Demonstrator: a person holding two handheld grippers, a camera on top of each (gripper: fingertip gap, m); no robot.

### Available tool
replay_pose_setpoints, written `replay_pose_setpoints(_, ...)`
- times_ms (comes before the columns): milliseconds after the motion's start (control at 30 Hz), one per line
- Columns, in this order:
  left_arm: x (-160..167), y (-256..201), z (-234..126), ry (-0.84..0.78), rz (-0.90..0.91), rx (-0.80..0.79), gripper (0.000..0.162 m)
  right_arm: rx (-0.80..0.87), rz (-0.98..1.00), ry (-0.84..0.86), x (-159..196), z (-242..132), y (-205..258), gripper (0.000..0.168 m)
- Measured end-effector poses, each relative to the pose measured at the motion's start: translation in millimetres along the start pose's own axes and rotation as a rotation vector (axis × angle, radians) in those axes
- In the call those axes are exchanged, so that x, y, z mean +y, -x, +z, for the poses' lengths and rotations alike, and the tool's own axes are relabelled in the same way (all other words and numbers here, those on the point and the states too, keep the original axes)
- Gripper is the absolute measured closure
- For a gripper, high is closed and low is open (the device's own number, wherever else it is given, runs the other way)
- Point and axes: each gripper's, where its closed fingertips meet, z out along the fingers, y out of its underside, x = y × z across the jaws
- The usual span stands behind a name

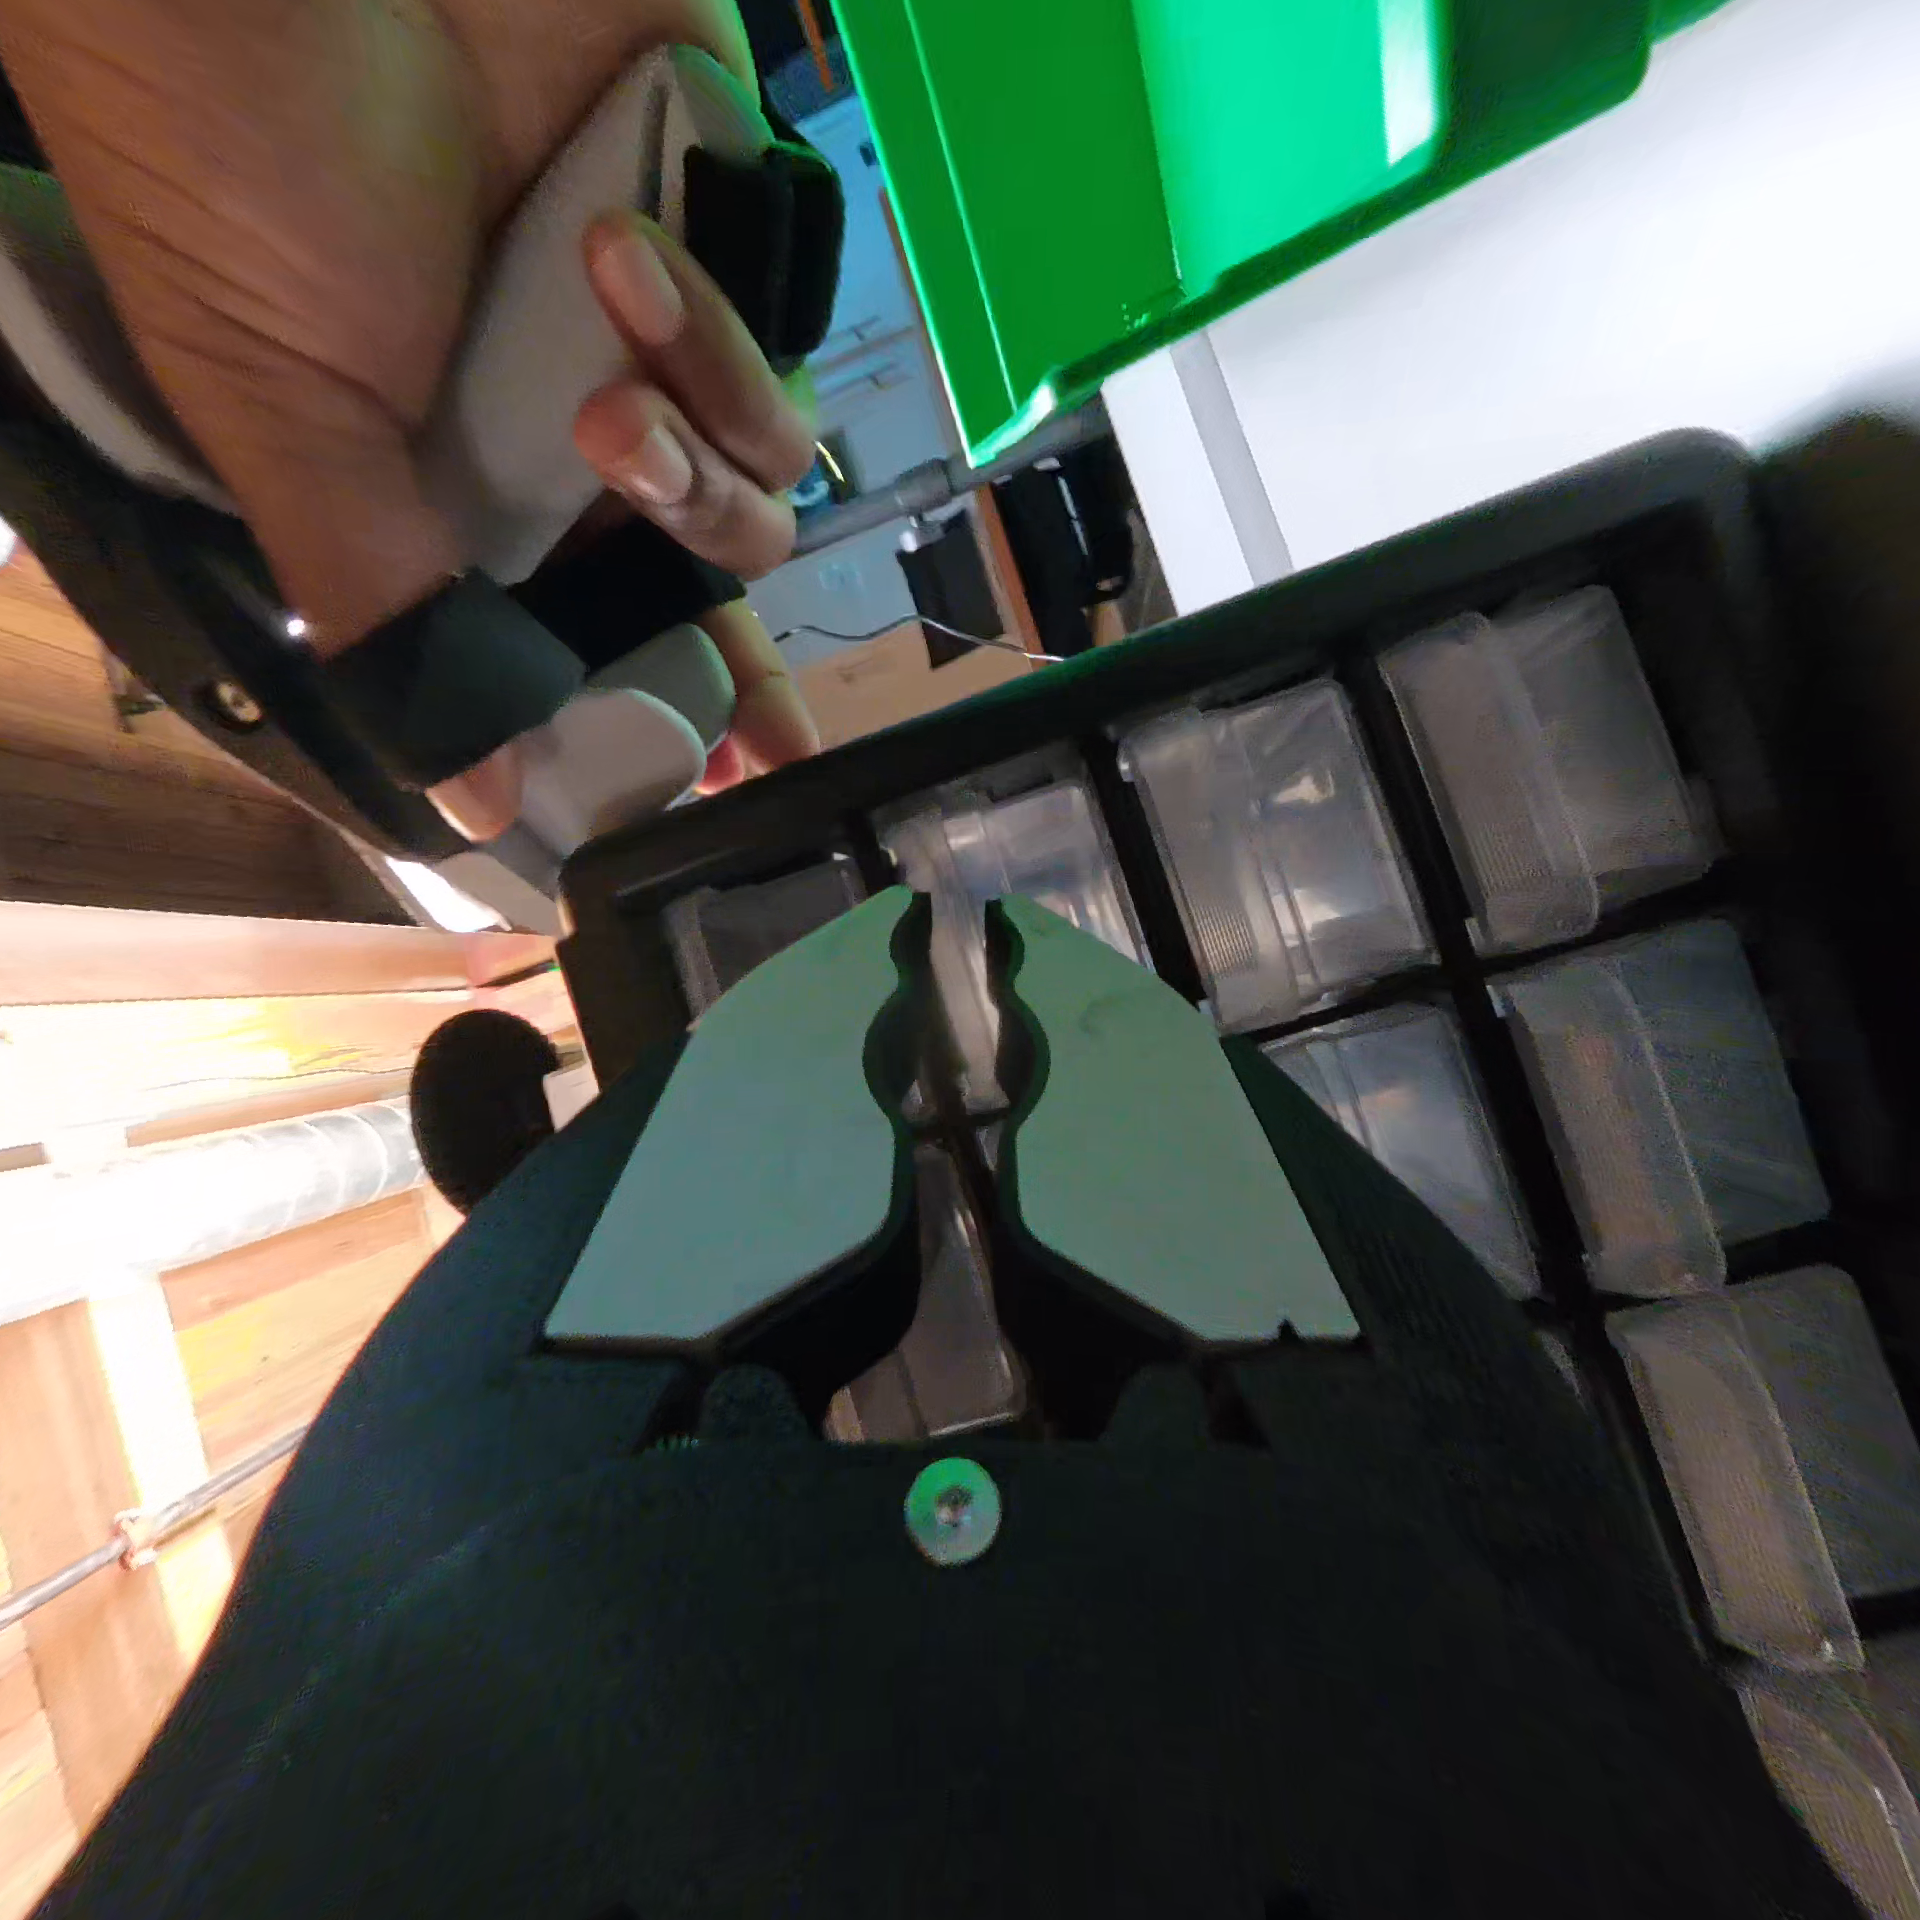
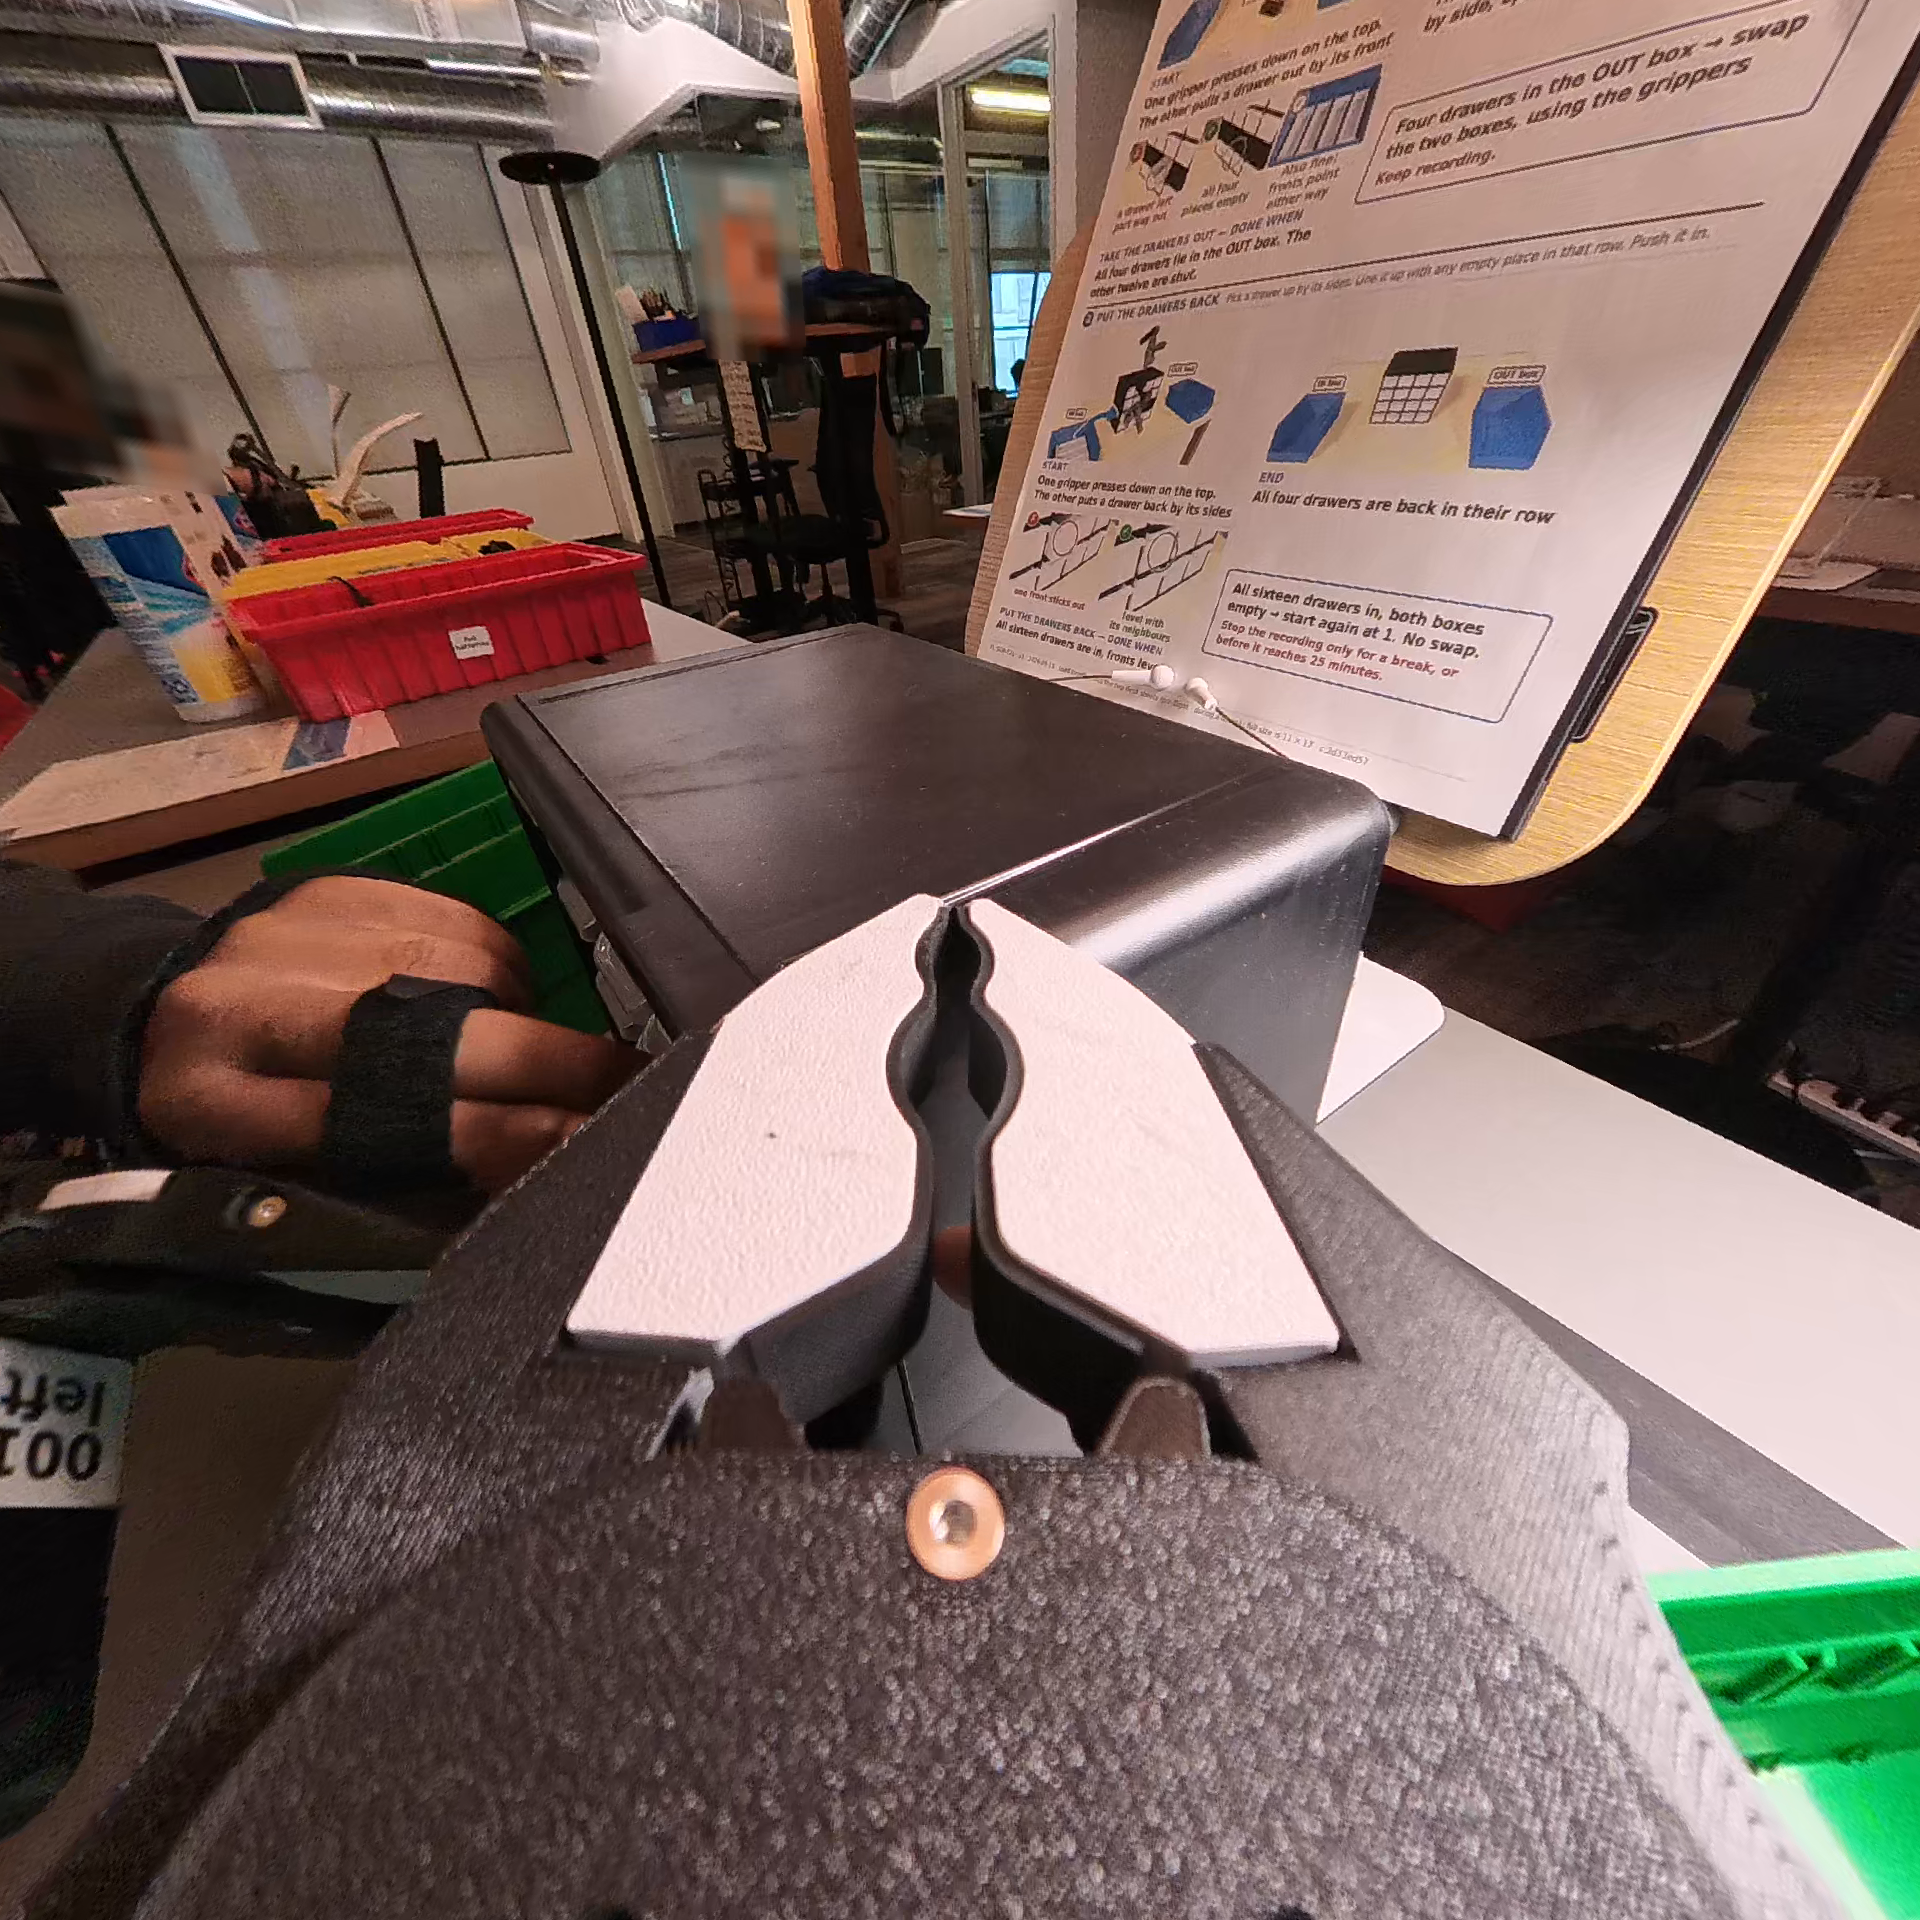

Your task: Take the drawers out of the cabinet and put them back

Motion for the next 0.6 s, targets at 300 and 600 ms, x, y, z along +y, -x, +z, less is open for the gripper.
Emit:
replay_pose_setpoints(300,1,-3,1,0.037,-0.056,0.078,0.142,0.019,-0.01,0.005,0,-1,-2,0.168)
replay_pose_setpoints(600,21,41,-52,-0.074,-0.759,0.076,0.138,0.007,0.007,-0.006,0,0,-3,0.168)
